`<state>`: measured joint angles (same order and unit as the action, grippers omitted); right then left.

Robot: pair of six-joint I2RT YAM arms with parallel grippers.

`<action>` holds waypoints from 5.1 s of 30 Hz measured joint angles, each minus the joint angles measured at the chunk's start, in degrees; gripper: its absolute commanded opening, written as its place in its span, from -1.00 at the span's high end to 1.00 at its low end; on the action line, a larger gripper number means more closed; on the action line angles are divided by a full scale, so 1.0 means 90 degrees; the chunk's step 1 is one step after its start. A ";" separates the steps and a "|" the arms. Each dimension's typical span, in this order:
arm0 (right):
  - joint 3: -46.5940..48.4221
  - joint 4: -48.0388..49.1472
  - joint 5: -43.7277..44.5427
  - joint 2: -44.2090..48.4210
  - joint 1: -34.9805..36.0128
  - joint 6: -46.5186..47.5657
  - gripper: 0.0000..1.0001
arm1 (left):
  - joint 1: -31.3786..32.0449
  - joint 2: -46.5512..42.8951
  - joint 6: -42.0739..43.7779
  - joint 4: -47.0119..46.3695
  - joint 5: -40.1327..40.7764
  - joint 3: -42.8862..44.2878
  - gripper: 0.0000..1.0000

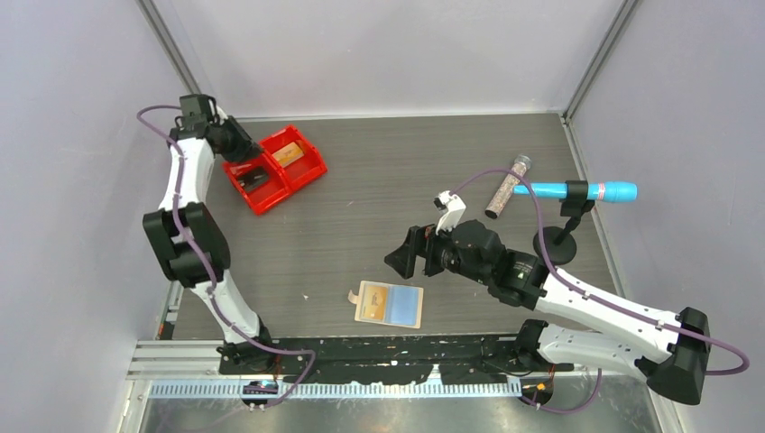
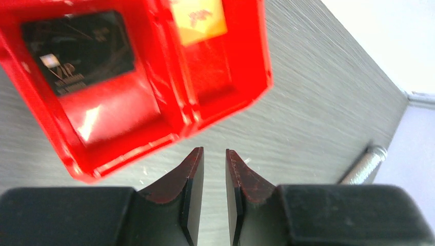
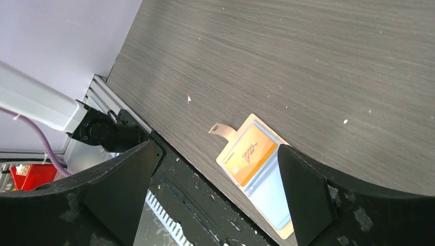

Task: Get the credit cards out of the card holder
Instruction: Remove the credit card from the card holder.

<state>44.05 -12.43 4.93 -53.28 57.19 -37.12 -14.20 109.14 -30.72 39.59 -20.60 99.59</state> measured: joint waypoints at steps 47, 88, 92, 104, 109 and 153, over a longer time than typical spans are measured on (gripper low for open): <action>-0.1972 0.1950 -0.0852 -0.1069 0.0075 -0.1253 0.22 | 0.5472 -0.4391 -0.0515 -0.1634 0.0214 -0.6992 0.44; -0.2280 0.3174 -0.0542 -0.2764 0.0236 -0.1727 0.38 | 0.5649 -0.3985 -0.1154 -0.2708 0.0051 -0.7822 0.57; -0.2283 0.3186 -0.0537 -0.2761 0.0233 -0.1732 0.39 | 0.5656 -0.4512 -0.1163 -0.2276 0.0119 -0.7664 0.55; -0.2283 0.3186 -0.0532 -0.2761 0.0236 -0.1739 0.39 | 0.6156 -0.4962 -0.1377 -0.2132 0.0117 -0.7201 0.68; -0.2283 0.3186 -0.0534 -0.2761 0.0253 -0.1751 0.40 | 0.6166 -0.4617 -0.1370 -0.2183 0.0243 -0.7242 0.79; -0.2273 0.3674 -0.0668 -0.3198 0.0304 -0.2140 0.32 | 0.6159 -0.3708 -0.1496 -0.3245 0.0172 -0.7881 0.90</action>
<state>23.59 20.64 -1.08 -82.06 59.92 -56.38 41.23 75.77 -44.18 10.39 -19.05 28.67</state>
